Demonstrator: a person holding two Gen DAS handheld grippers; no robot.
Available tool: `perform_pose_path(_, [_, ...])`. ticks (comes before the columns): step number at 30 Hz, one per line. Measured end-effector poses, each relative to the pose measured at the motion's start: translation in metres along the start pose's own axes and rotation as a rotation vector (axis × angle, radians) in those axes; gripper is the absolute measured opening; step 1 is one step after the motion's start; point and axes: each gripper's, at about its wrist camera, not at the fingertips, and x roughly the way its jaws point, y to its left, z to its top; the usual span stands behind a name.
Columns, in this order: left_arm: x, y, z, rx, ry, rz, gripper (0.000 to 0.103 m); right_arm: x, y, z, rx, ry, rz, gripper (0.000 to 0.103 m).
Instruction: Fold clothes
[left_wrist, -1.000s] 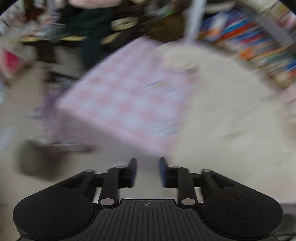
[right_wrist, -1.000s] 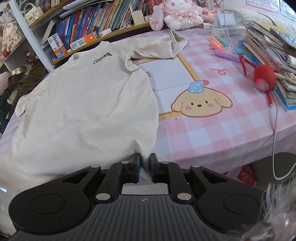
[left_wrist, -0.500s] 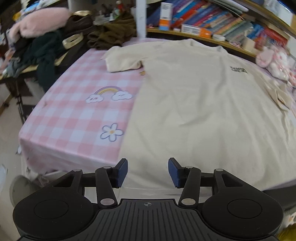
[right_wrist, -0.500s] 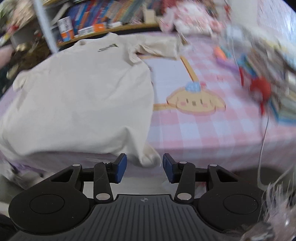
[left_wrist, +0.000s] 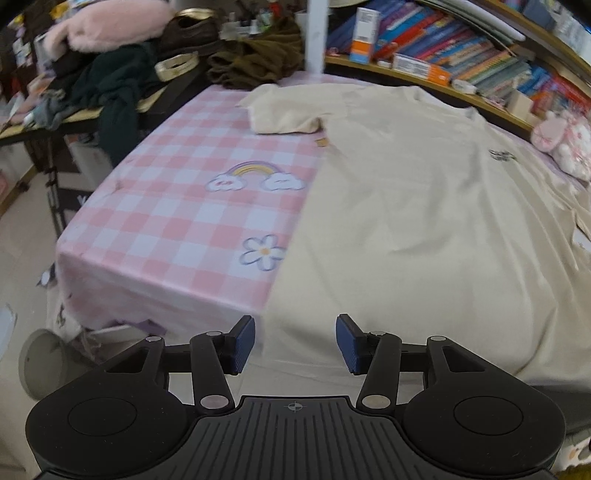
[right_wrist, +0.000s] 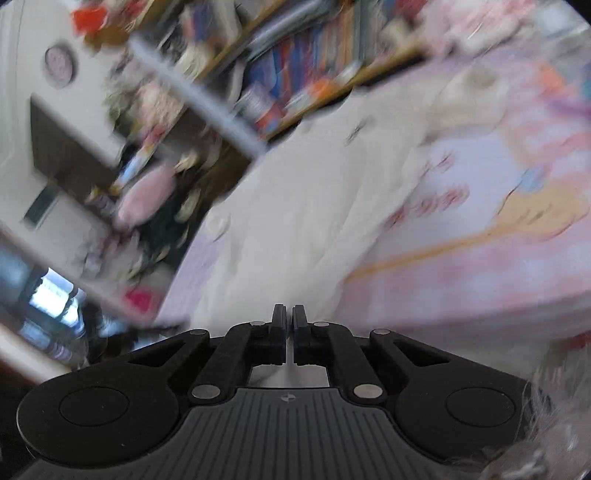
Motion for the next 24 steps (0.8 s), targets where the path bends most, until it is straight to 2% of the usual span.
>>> perform_pose_path(2, [0.003, 0.008, -0.001, -0.020, 0.015, 0.009, 0.055, 0.011, -0.017, 0.002, -0.023, 0.022, -0.317, 0.003])
perform_pose_path(4, [0.006, 0.014, -0.002, -0.031, 0.027, 0.024, 0.055, 0.020, -0.031, -0.003, -0.055, 0.061, -0.456, 0.006])
perform_pose_path(5, [0.006, 0.016, -0.003, -0.035, 0.030, 0.031, 0.056, 0.021, -0.036, -0.006, -0.051, 0.074, -0.463, 0.008])
perform_pose_path(7, [0.008, 0.021, -0.004, -0.044, 0.027, 0.034, 0.056, 0.019, -0.040, -0.010, -0.036, 0.077, -0.417, 0.027])
perform_pose_path(8, [0.009, 0.021, -0.004, -0.041, 0.023, 0.031, 0.056, 0.019, -0.039, -0.012, -0.041, 0.068, -0.398, 0.041])
perform_pose_path(13, [0.019, 0.014, -0.001, 0.024, -0.023, 0.003, 0.056, 0.043, -0.018, -0.016, -0.129, 0.074, -0.364, 0.037])
perform_pose_path(16, [0.029, 0.004, 0.006, 0.074, -0.048, 0.015, 0.056, 0.062, -0.009, -0.013, -0.157, 0.069, -0.357, 0.034])
perform_pose_path(19, [0.041, -0.003, 0.014, 0.080, -0.036, 0.013, 0.053, 0.082, -0.004, -0.011, -0.193, 0.074, -0.372, 0.026])
perform_pose_path(20, [0.044, -0.005, 0.016, 0.078, -0.036, 0.010, 0.047, 0.087, -0.002, -0.011, -0.211, 0.082, -0.377, 0.021])
perform_pose_path(21, [0.044, -0.007, 0.016, 0.076, -0.040, 0.004, 0.040, 0.092, -0.001, -0.011, -0.230, 0.089, -0.383, 0.011])
perform_pose_path(22, [0.044, -0.008, 0.017, 0.077, -0.040, -0.006, 0.016, 0.094, 0.001, -0.011, -0.253, 0.100, -0.382, 0.009])
perform_pose_path(23, [0.043, -0.010, 0.017, 0.079, -0.035, -0.018, 0.005, 0.094, 0.001, -0.010, -0.275, 0.110, -0.391, 0.006])
perform_pose_path(24, [0.041, -0.011, 0.016, 0.082, -0.023, -0.033, 0.005, 0.094, 0.001, -0.007, -0.296, 0.120, -0.407, 0.004])
